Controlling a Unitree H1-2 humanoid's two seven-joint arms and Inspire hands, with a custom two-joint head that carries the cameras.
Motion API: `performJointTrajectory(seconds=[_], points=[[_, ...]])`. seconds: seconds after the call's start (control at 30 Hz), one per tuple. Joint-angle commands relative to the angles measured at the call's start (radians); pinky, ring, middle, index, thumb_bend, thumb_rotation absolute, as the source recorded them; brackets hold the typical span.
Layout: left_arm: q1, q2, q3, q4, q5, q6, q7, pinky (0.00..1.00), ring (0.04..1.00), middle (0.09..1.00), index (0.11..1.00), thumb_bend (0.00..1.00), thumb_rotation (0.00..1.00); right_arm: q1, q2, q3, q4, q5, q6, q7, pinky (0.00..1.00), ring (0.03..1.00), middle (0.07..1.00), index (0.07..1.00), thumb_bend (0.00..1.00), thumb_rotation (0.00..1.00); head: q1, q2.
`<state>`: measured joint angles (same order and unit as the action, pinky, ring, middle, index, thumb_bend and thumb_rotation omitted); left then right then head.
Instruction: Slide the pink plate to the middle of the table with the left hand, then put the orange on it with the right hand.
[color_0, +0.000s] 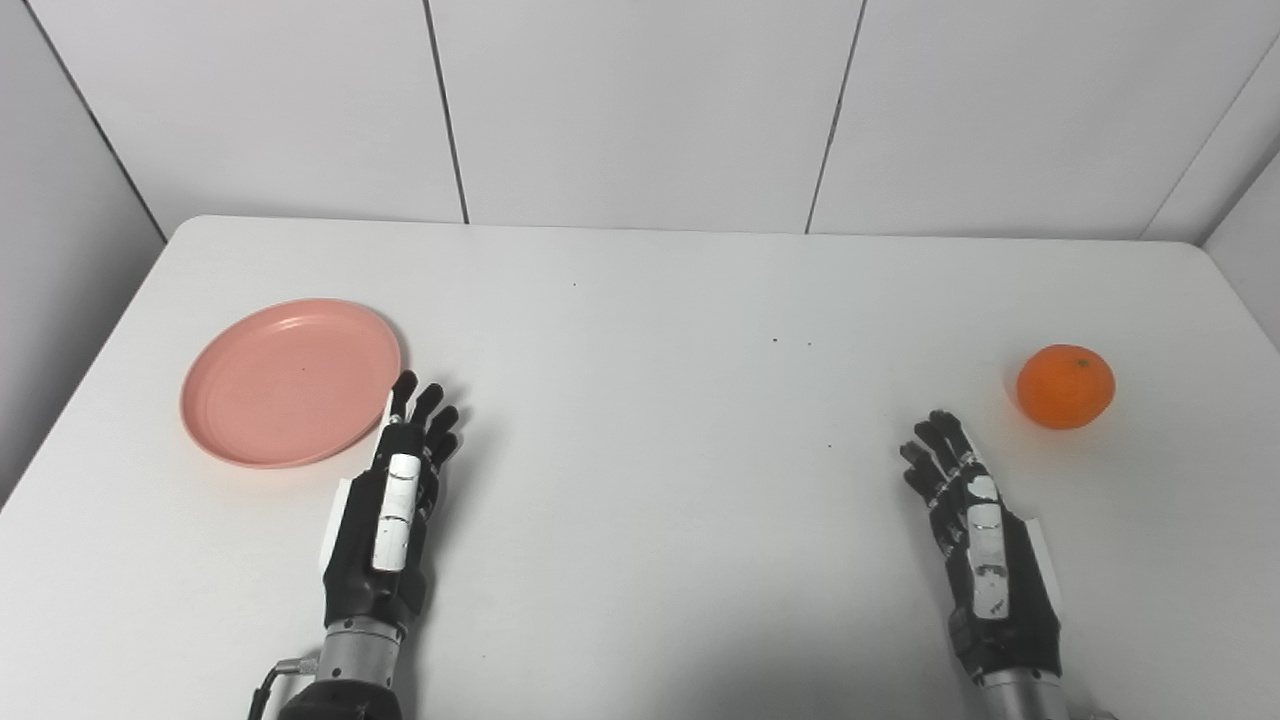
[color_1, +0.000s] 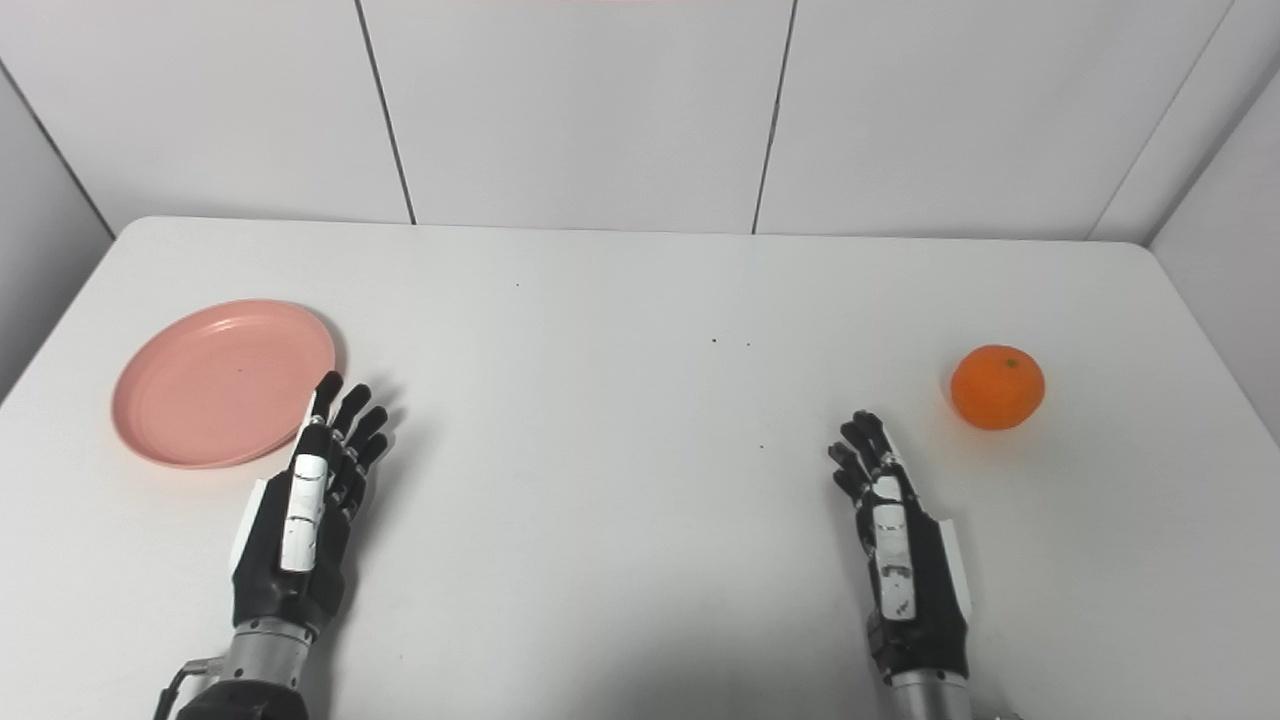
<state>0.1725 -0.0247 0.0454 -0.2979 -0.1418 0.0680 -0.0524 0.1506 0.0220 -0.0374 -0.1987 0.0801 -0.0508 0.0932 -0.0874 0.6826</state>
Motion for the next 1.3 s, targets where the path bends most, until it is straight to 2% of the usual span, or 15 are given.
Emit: performJointTrajectory(seconds=[0.0,0.97,1.27], points=[[0.16,0.023,0.009,-0.009,-0.003,-0.004,-0.008,0.96,0.946,0.97,0.99,0.76,0.88,0.016,0.003,0.011,-0.005,0.004,0.011,-0.008,0.93,0.896,0.917,0.913,0.84,1.0,0.001,0.0],[0.159,0.024,0.008,-0.003,-0.01,-0.002,-0.013,0.97,0.955,0.975,0.998,0.73,0.88,0.015,0.003,0.012,-0.009,0.0,0.014,-0.005,0.92,0.896,0.915,0.91,0.84,1.0,0.0,0.001],[0.159,0.024,0.009,-0.008,-0.008,0.002,-0.011,0.96,0.951,0.974,0.997,0.76,0.88,0.017,0.002,0.014,-0.012,-0.001,0.018,-0.005,0.92,0.898,0.915,0.913,0.85,1.0,0.0,0.001]])
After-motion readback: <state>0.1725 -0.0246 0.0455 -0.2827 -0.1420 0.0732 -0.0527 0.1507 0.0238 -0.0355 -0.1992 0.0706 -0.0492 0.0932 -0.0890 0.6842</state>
